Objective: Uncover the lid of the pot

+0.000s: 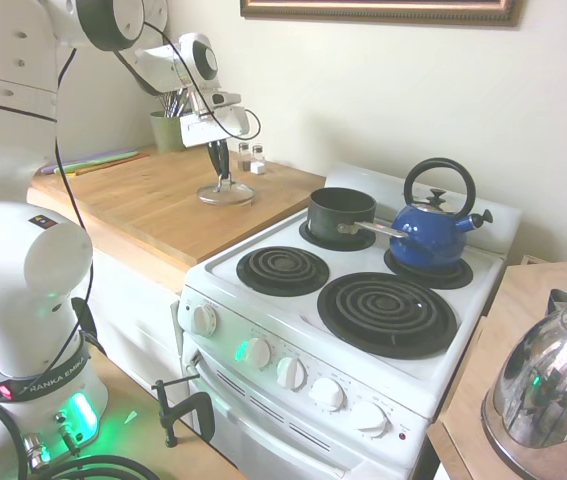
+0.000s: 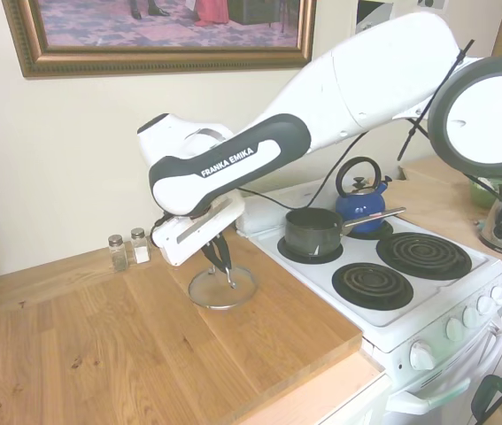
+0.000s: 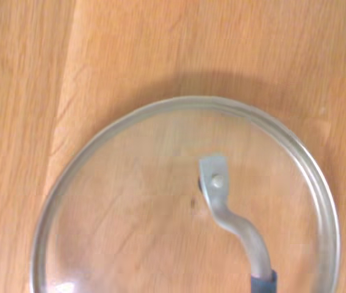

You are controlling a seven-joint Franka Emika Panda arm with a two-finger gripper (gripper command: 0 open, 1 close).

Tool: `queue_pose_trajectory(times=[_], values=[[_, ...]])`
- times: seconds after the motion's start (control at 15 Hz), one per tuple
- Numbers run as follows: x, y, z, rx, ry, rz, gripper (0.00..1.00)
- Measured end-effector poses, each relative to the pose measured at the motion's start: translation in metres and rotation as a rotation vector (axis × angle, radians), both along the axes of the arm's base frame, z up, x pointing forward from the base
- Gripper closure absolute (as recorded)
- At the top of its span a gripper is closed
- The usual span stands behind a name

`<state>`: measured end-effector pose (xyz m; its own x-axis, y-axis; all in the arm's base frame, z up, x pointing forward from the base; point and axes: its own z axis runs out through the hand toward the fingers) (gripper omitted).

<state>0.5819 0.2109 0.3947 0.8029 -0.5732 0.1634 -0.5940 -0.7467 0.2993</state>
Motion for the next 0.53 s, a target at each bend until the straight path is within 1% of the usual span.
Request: queue_pose_trajectory(times=[0.2,0.53], values=[[0.002,-0.009,0.010,0.018,0.005,-0.001,0.00],[0.004,-0.015,0.021,0.020,0.004,0.006,0.00]])
